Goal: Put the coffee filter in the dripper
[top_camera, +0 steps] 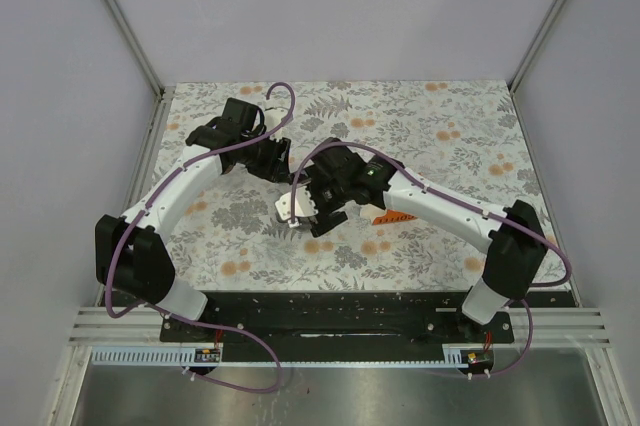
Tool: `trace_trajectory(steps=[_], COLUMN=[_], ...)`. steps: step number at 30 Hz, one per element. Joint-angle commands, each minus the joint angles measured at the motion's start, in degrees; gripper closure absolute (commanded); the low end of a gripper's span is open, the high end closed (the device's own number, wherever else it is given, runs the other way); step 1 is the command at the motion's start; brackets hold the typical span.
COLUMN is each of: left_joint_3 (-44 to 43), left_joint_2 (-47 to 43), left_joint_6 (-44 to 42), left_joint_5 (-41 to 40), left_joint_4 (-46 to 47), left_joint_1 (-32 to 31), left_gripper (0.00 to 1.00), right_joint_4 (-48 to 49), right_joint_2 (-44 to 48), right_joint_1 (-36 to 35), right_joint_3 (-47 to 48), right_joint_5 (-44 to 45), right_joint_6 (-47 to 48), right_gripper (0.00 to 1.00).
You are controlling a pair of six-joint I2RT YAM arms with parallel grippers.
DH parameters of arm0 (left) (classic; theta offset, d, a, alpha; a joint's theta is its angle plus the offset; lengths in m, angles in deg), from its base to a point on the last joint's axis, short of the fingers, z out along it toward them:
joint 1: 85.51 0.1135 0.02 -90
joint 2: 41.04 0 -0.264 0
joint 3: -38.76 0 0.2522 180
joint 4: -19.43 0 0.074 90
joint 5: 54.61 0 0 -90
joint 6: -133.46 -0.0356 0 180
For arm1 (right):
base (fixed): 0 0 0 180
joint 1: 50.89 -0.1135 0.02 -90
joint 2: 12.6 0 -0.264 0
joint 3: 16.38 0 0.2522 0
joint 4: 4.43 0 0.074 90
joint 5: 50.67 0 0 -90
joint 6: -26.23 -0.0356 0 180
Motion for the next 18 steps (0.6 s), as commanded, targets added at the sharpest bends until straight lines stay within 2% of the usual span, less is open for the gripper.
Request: trace_trajectory(steps=[1,5,9,15,16,18], left_joint_3=[-0.67,-0.41,-1.02,-3.57,-4.1,-4.36], left_joint_2=[-2.28,-2.36,-2.89,-4.03,-4.56,-4.83], left_joint_6=[-0.92,-0.83,-0.92,-1.71,-1.8,-1.8], left_joint_5=[0.02,0.2,0.2,0.37,0.72,1.25], left_joint_4=[1.63,1.63,1.63,0.66,0.57,0.66], left_joint_1=[0.1,0.1,0.1,0.63,1.24,2.03], left_gripper=[0.51,0.51,0.49,0.39,0.36,0.34], right_joint_4=[2.88,3.67,7.62,12.45,15.51,19.38], right_joint_2=[3.79,4.49,7.47,10.9,12.3,13.45], right_joint_1=[-0.64,-0.64,-0.56,2.07,4.34,7.25], right_joint_3=[-0.83,-1.01,-0.92,1.1,0.49,-0.47], right_joint_5=[-0.95,-0.24,-2.35,-7.0,-9.19,-8.51], right_joint_6=[-1.35,-2.32,-8.19,-24.53,-32.56,-39.64], right_gripper=[0.01,0.01,0.01,0.0,0.01,0.01])
